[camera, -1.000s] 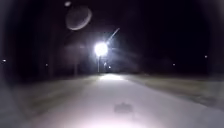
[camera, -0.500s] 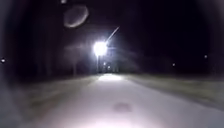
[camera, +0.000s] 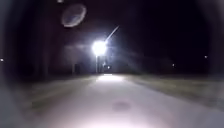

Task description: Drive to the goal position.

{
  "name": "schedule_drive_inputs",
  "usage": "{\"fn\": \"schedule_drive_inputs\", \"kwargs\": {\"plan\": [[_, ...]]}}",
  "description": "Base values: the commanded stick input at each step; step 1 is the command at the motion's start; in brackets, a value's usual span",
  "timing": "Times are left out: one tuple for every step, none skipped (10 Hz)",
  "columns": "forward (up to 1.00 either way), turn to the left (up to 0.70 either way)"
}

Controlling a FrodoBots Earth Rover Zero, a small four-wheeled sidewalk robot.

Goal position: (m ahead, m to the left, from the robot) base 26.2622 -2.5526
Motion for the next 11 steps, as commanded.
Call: {"fn": "schedule_drive_inputs", "kwargs": {"plan": [[0.70, 0.00], [0.70, 0.00], [0.70, 0.00], [0.70, 0.00], [0.70, 0.00], [0.70, 0.00], [0.70, 0.00], [0.70, 0.00], [0.70, 0.00], [0.70, 0.00], [0.70, 0.00]]}}
